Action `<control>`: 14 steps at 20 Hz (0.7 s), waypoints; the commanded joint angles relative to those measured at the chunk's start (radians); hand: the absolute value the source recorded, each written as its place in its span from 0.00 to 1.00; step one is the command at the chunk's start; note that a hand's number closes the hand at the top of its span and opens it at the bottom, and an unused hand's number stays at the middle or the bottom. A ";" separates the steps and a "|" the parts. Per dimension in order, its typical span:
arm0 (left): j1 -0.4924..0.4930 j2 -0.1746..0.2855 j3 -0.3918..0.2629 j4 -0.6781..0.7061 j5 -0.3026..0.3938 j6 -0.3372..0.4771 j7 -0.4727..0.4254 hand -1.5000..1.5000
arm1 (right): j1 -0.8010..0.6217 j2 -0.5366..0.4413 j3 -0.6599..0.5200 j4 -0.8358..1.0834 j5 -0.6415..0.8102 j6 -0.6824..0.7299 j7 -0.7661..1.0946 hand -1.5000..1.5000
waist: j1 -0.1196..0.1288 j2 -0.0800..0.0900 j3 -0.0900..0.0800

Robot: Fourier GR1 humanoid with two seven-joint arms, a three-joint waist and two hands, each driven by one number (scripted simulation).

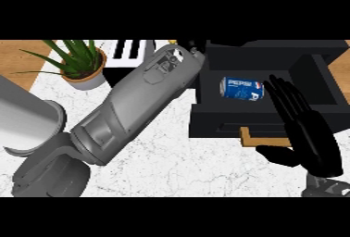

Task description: Pick up the can, place it into the drawer and close the drawer

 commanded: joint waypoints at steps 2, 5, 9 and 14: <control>0.042 0.116 -0.003 -0.107 -0.023 -0.053 0.082 0.00 | -0.024 0.055 -0.004 0.196 0.070 -0.166 -0.054 0.00 | 0.024 -0.008 0.000; 0.080 0.122 -0.011 -0.161 -0.058 -0.024 0.097 0.00 | -0.108 0.091 -0.019 0.330 0.097 -0.214 -0.043 0.00 | 0.022 -0.006 0.000; 0.115 0.213 -0.031 -0.275 -0.080 -0.038 0.185 0.00 | -0.174 0.079 -0.067 0.475 0.095 -0.262 -0.082 0.00 | 0.040 -0.010 0.000; 0.136 0.238 -0.037 -0.339 -0.104 -0.017 0.228 0.00 | -0.264 0.103 -0.097 0.681 0.147 -0.384 -0.108 0.00 | 0.043 -0.003 0.001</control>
